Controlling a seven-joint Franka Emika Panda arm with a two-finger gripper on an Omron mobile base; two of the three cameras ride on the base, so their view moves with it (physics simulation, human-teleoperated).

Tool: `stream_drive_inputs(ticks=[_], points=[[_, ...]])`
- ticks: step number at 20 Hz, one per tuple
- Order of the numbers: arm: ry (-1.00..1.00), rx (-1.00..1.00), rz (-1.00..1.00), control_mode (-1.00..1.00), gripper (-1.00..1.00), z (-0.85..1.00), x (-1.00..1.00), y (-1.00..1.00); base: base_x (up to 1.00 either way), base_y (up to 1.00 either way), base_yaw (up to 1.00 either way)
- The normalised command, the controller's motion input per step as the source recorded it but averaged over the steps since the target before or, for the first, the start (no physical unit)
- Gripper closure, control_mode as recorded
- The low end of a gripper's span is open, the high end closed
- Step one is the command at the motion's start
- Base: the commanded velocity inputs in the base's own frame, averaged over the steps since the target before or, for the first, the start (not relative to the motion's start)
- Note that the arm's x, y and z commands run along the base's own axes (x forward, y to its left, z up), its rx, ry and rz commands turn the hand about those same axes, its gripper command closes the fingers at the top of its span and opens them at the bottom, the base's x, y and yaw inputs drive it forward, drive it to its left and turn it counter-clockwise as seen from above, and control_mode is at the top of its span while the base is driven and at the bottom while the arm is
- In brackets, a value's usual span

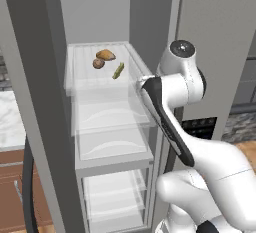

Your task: Pick the egg and butter from the fridge and place them by the bowl for mixing.

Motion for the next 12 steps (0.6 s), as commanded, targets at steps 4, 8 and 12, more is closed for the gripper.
stream_drive_inputs(ticks=[4, 8, 12], points=[[-0.41, 0.15, -0.04, -1.0, -1.0, 0.14, 0.0, 0.49, 0.0, 0.0, 0.0], [-0.16, 0.09, 0.0, -1.0, -1.0, 0.06, 0.0, 0.07, 0.0, 0.0, 0.0], [0.0, 0.11, 0.0, -1.0, -1.0, 0.07, 0.0, 0.0, 0.0, 0.0, 0.0]])
